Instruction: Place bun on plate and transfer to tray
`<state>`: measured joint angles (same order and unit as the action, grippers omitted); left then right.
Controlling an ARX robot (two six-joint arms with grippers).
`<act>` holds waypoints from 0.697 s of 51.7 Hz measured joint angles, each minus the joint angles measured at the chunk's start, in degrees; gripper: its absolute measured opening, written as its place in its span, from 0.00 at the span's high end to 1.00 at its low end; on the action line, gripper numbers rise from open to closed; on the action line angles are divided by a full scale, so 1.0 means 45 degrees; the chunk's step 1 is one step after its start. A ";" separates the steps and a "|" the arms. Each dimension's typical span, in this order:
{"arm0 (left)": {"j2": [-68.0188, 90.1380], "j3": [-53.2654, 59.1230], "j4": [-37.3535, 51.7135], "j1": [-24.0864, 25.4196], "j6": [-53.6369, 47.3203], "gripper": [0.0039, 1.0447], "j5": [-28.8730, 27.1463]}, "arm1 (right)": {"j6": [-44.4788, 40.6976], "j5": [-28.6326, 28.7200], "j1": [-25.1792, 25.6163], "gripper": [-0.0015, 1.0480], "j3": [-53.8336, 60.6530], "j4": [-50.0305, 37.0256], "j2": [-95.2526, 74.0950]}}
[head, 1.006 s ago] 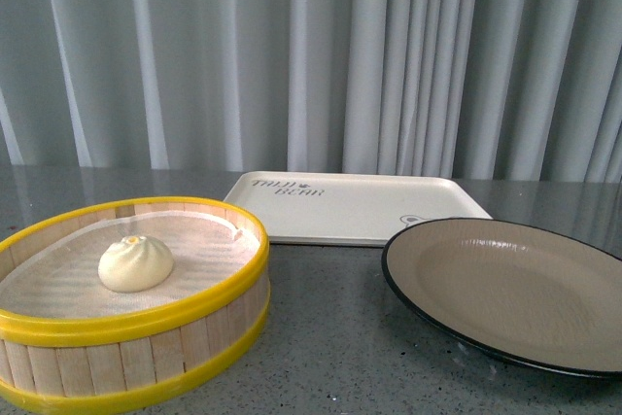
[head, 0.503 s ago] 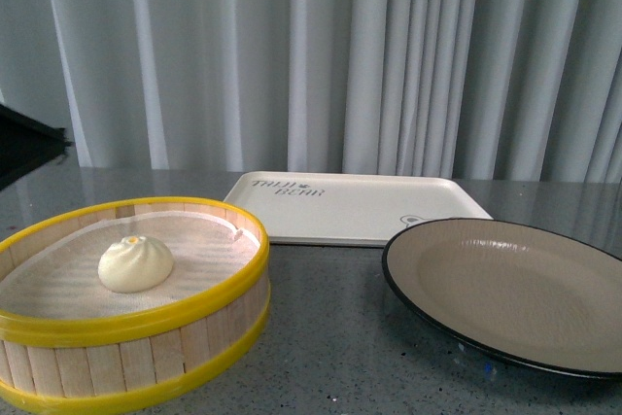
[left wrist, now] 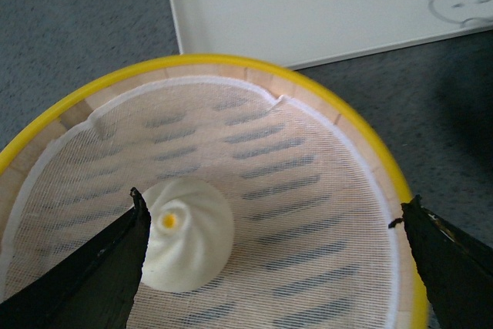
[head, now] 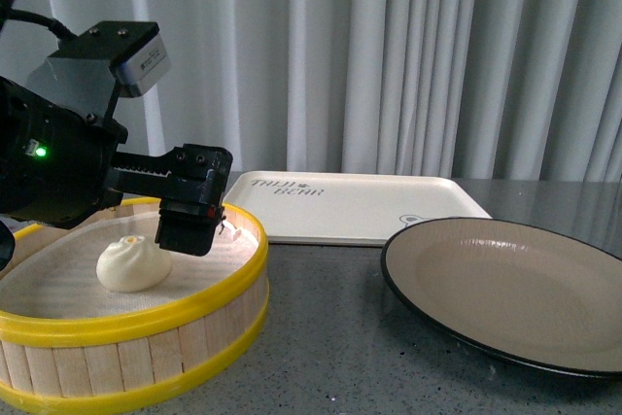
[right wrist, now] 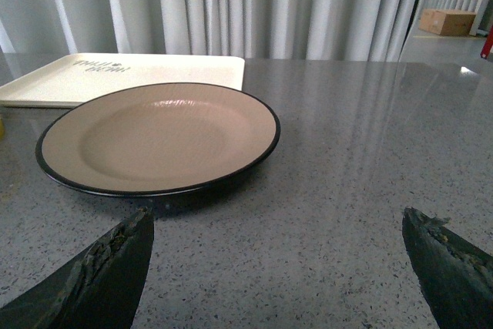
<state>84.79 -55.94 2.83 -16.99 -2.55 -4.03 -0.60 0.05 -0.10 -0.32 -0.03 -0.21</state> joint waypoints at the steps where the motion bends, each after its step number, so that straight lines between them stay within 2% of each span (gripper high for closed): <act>1: 0.0063 -0.0063 -0.0063 0.0000 0.0000 0.06 -0.0024 | 0.0000 -0.0005 0.0000 0.08 0.0000 0.0000 0.0000; 7: 0.0699 -0.0675 -0.0763 0.0087 0.0257 0.06 0.0019 | 0.0000 0.0000 0.0000 0.08 0.0000 0.0000 0.0000; 36: 0.2487 -0.2453 -0.1695 0.0515 0.1554 0.06 -0.0345 | 0.0000 0.0000 0.0000 0.08 0.0000 0.0000 0.0000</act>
<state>95.98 -66.98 -4.80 -14.68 4.45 -5.58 -0.60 0.05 -0.10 -0.32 -0.03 -0.21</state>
